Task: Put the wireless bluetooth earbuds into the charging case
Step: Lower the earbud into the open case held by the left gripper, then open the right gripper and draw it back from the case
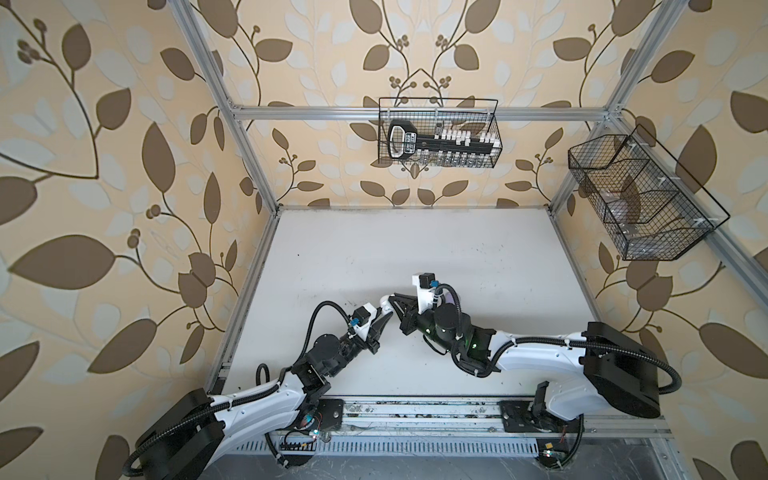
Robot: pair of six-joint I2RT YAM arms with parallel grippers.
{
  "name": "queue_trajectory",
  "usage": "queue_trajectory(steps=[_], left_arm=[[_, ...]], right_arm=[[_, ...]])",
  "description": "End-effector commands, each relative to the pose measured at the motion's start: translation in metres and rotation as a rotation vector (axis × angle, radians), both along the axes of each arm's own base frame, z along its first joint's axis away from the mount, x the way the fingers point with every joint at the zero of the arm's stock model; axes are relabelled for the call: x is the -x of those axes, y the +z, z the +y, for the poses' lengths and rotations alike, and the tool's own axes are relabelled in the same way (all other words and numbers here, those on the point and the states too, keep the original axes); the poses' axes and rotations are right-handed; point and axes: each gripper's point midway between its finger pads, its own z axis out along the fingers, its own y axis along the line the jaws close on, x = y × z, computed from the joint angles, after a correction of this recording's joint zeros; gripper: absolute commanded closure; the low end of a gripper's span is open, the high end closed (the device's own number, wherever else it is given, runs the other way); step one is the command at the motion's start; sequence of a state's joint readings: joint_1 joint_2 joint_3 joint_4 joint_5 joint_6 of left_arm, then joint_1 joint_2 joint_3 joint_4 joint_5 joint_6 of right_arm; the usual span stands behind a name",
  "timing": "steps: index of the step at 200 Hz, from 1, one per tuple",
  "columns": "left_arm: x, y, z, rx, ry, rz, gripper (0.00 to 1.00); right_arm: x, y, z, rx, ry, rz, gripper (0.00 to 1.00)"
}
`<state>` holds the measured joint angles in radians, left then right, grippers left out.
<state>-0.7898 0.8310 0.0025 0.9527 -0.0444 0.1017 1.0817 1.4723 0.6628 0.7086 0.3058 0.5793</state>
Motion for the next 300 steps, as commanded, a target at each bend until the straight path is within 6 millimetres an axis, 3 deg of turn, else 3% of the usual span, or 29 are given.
queue_trajectory(steps=[1,157,300], left_arm=[[0.001,-0.005,0.012,0.022,0.037,-0.011,1.00],[-0.002,-0.002,0.018,0.041,0.075,-0.009,1.00],[-0.001,-0.001,0.018,0.046,0.071,-0.010,1.00]], right_arm=[[0.003,0.007,0.008,-0.024,0.018,-0.009,0.91],[0.009,-0.015,-0.002,0.028,0.009,0.028,0.91],[0.011,-0.009,-0.001,0.033,0.025,0.021,0.69]])
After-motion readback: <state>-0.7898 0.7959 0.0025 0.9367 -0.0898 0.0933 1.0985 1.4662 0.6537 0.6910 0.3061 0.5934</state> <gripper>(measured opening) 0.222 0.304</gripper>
